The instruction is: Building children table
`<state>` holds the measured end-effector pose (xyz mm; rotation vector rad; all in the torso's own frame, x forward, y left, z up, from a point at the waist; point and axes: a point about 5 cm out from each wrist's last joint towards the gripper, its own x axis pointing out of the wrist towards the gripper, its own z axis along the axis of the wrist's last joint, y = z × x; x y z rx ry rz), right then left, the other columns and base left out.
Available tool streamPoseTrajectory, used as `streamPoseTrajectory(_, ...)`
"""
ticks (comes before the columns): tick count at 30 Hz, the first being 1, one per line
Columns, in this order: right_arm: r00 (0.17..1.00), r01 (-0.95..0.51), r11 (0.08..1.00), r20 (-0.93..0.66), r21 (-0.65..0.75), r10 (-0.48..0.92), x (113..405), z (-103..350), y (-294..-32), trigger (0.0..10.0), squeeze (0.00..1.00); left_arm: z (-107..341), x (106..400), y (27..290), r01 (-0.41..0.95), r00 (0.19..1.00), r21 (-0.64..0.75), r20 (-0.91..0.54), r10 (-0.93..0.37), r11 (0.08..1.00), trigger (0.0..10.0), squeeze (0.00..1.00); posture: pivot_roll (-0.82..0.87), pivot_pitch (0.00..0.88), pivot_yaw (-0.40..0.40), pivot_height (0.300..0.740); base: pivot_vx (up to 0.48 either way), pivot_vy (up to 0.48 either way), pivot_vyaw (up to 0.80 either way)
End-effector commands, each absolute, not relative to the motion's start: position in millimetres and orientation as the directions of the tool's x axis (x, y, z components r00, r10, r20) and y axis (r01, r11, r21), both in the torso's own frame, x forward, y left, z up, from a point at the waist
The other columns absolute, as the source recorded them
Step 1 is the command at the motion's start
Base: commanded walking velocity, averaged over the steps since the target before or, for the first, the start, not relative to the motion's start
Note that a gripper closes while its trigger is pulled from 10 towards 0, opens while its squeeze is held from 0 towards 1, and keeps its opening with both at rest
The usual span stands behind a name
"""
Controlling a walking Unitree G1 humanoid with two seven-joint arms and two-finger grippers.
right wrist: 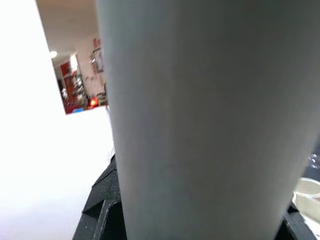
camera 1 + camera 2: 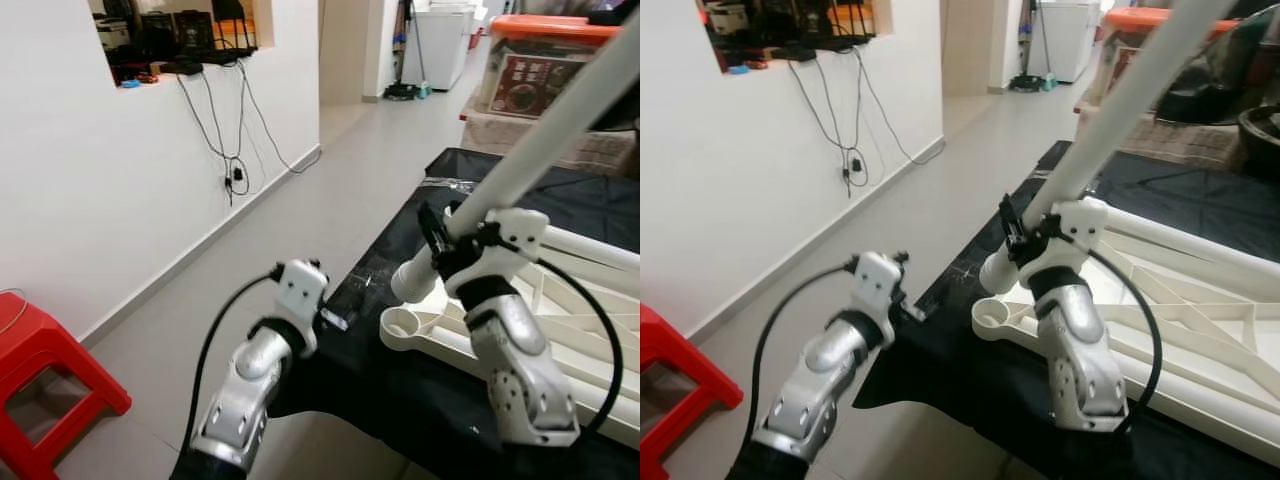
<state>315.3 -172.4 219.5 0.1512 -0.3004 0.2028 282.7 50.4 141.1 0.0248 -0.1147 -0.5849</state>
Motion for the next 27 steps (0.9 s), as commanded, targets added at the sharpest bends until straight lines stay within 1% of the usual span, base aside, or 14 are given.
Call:
streamPoseTrajectory(1,0.931,-0.250,0.960,0.303,0.125,0.203,319.5,220.3,-172.4,10.0,0.00,140.6,280.0,52.0,0.562,0.821,0.047,0.090,-0.564,0.826,10.0,0.00,0.10,0.000,-0.034,0.740,0.000,0.000,0.00)
streamPoseTrajectory(5,0.933,-0.294,0.951,0.246,0.095,0.263,334.9,219.5,-174.8,10.0,0.00,135.1,261.8,50.7,0.619,0.782,0.027,0.064,-0.619,0.785,10.0,0.00,0.12,0.000,-0.060,0.740,0.000,0.000,0.00)
streamPoseTrajectory(8,0.926,-0.324,0.941,0.236,0.099,0.294,338.2,219.2,-176.2,10.0,0.00,133.2,254.6,49.9,0.645,0.763,0.014,0.051,-0.645,0.764,10.0,0.00,0.13,0.000,-0.065,0.740,0.000,0.000,0.00)
streamPoseTrajectory(10,0.904,-0.389,0.917,0.229,0.088,0.361,340.3,220.4,-177.2,10.0,0.00,131.1,246.3,50.1,0.664,0.747,0.003,0.033,-0.664,0.748,10.0,0.00,0.14,0.000,-0.066,0.740,0.000,0.000,0.00)
streamPoseTrajectory(11,0.904,-0.389,0.917,0.229,0.088,0.361,340.3,220.4,-177.2,10.0,0.00,131.1,246.3,50.1,0.664,0.747,0.003,0.033,-0.664,0.748,10.0,0.00,0.14,0.000,-0.066,0.740,0.000,0.000,0.00)
streamPoseTrajectory(16,0.822,-0.549,0.834,0.217,0.056,0.527,340.1,225.1,-183.0,10.0,0.00,130.6,232.4,56.5,0.675,0.738,-0.012,-0.003,-0.675,0.738,10.0,0.00,0.16,0.030,-0.060,0.740,0.000,0.000,0.00)
streamPoseTrajectory(17,0.822,-0.549,0.834,0.217,0.056,0.527,340.1,225.1,-183.0,10.0,0.00,130.6,232.4,56.5,0.675,0.738,-0.012,-0.003,-0.675,0.738,10.0,0.00,0.16,0.030,-0.060,0.740,0.000,0.000,0.00)
streamPoseTrajectory(18,0.799,-0.583,0.811,0.218,0.052,0.560,338.9,226.1,-182.9,10.0,0.00,130.6,230.7,58.5,0.676,0.737,-0.014,-0.010,-0.676,0.737,10.0,0.00,0.17,0.051,-0.052,0.740,0.000,0.000,0.00)
streamPoseTrajectory(20,0.799,-0.583,0.811,0.218,0.052,0.560,338.9,226.1,-182.9,10.0,0.00,130.6,230.7,58.5,0.676,0.737,-0.014,-0.010,-0.676,0.737,10.0,0.00,0.17,0.051,-0.052,0.740,0.000,0.000,0.00)
streamPoseTrajectory(21,0.754,-0.643,0.763,0.225,0.059,0.618,338.3,228.5,-185.4,10.0,0.00,131.0,227.3,62.4,0.679,0.733,-0.019,-0.023,-0.680,0.734,10.0,0.00,0.17,0.073,-0.047,0.740,0.000,0.000,0.00)
streamPoseTrajectory(22,0.732,-0.669,0.741,0.231,0.064,0.641,338.6,230.5,-187.0,10.0,0.00,132.0,225.5,64.8,0.682,0.731,-0.022,-0.029,-0.682,0.731,10.0,0.00,0.17,0.080,-0.049,0.740,0.000,0.000,0.00)
streamPoseTrajectory(25,0.713,-0.690,0.721,0.238,0.069,0.660,339.8,232.4,-188.9,10.0,0.00,133.7,223.4,67.1,0.685,0.727,-0.025,-0.035,-0.685,0.728,10.0,0.00,0.17,0.080,-0.049,0.740,0.000,0.000,0.00)
streamPoseTrajectory(26,0.708,-0.696,0.714,0.236,0.077,0.665,342.2,232.4,-195.3,10.0,0.00,133.8,223.6,69.0,0.675,0.736,-0.034,-0.042,-0.676,0.737,10.0,0.00,0.16,0.102,-0.050,0.740,0.000,0.000,0.00)
streamPoseTrajectory(27,0.708,-0.696,0.714,0.236,0.077,0.665,342.2,232.4,-195.3,10.0,0.00,133.8,223.6,69.0,0.675,0.736,-0.034,-0.042,-0.676,0.737,10.0,0.00,0.16,0.102,-0.050,0.740,0.000,0.000,0.00)
